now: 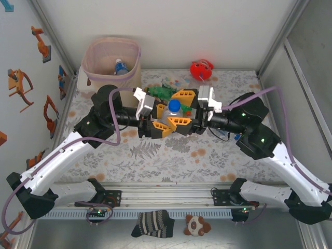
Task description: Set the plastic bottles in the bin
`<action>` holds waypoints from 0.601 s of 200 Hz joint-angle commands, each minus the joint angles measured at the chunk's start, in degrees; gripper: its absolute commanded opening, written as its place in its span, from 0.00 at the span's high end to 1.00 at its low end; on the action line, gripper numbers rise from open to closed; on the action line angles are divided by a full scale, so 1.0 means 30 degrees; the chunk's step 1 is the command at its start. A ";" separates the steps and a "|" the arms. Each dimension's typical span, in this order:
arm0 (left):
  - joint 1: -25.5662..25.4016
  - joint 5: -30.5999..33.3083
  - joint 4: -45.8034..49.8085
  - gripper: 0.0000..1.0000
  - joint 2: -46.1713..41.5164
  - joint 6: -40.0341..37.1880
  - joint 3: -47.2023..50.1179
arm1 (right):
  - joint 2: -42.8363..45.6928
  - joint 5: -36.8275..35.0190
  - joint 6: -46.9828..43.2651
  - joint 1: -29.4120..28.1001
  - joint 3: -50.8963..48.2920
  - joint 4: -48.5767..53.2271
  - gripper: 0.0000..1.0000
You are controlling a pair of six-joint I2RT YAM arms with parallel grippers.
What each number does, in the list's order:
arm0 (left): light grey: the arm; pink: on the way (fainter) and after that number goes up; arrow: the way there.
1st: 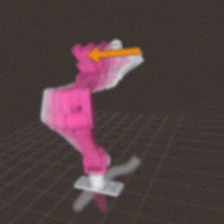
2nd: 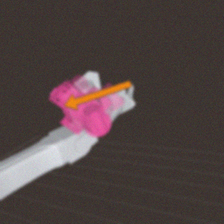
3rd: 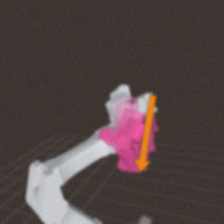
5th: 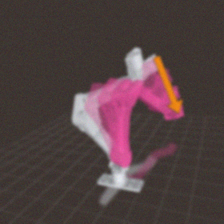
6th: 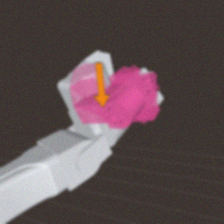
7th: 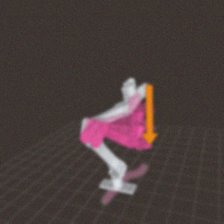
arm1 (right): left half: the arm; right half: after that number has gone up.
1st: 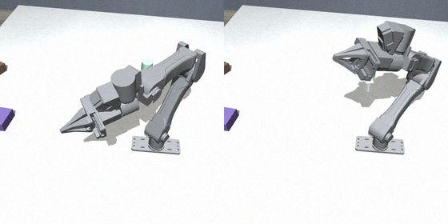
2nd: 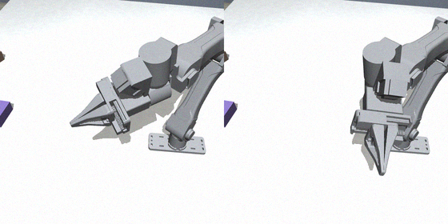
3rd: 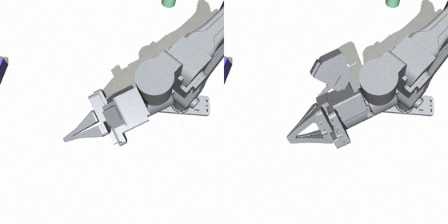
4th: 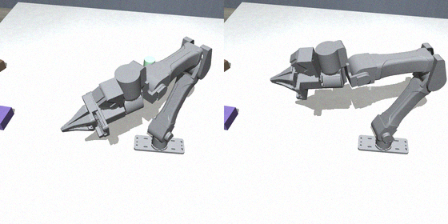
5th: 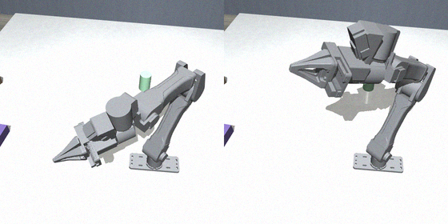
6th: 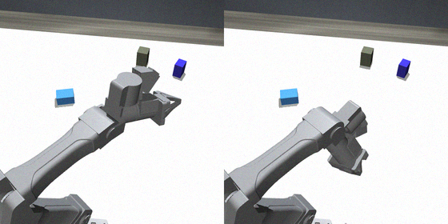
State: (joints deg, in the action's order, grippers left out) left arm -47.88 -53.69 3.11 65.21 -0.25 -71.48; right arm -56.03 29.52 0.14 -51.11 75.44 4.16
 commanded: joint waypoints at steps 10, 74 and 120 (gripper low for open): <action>0.0043 0.1037 0.0971 0.50 -0.0337 -0.0837 -0.0801 | 0.1194 -0.1753 -0.0470 -0.0072 -0.0410 -0.0126 0.31; 0.1469 0.4946 0.2189 0.49 -0.0105 -0.0767 -0.1336 | 0.2058 -0.3344 -0.0743 -0.0072 -0.0728 0.1223 0.32; 0.3644 0.9491 0.4791 0.51 0.1056 -0.0835 -0.3424 | 0.1789 -0.3570 -0.0721 -0.0072 -0.0861 0.1338 0.32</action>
State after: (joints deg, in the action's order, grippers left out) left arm -39.48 -34.72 12.67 67.00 -1.74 -77.97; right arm -50.43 20.18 -1.37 -51.11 73.06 8.10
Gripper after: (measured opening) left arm 0.501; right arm 0.683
